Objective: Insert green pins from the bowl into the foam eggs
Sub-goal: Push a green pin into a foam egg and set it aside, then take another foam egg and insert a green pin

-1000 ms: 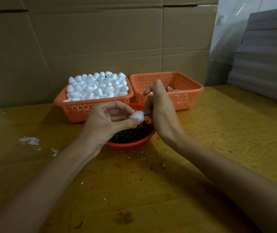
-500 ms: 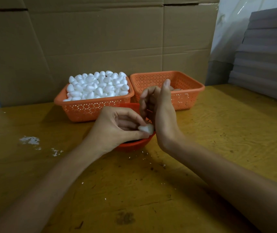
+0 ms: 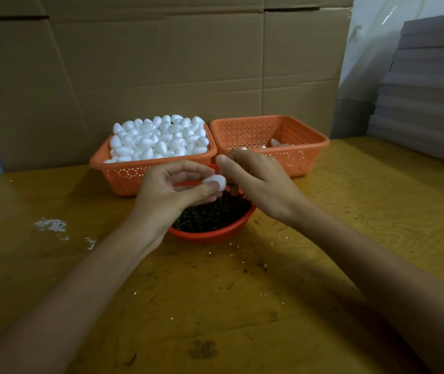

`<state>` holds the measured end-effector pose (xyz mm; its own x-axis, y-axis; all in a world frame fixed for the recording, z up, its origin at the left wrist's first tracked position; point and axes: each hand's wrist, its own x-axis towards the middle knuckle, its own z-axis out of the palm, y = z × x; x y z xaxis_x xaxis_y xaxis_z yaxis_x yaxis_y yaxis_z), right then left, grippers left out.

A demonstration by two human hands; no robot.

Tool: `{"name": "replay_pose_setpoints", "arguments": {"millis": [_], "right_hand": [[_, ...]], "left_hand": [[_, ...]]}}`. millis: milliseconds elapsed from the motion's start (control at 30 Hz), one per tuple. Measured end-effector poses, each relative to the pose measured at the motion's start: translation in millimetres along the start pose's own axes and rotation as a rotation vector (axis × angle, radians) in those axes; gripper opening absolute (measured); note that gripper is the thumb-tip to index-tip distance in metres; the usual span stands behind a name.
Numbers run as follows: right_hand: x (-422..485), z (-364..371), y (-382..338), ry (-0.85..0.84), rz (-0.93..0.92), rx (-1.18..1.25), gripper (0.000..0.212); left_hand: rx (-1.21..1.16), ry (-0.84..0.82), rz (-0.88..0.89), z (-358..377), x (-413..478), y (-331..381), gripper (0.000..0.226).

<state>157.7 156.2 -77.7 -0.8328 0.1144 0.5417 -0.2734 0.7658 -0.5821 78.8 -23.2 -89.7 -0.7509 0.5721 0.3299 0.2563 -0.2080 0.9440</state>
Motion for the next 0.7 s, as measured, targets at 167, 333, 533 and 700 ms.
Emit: {"name": "replay_pose_setpoints", "arguments": {"millis": [167,333,533,700], "right_hand": [[4.6,-9.7,5.6,-0.086,-0.037,-0.171,0.031],[5.4,-11.9,8.4,-0.210,-0.067,-0.159,0.028],[5.2,-8.4,10.7,-0.223,-0.073,-0.170,0.030],[3.8,-6.4,12.1,-0.251,-0.109,-0.177,0.027]], "left_hand": [[-0.090,0.088,-0.022,-1.5,2.2,2.2,0.051],[-0.163,0.113,-0.006,-1.3,1.6,3.6,0.047],[-0.184,0.063,0.007,-5.9,2.4,0.7,0.046],[-0.199,-0.006,0.016,-8.4,4.3,-1.1,0.050]]}}
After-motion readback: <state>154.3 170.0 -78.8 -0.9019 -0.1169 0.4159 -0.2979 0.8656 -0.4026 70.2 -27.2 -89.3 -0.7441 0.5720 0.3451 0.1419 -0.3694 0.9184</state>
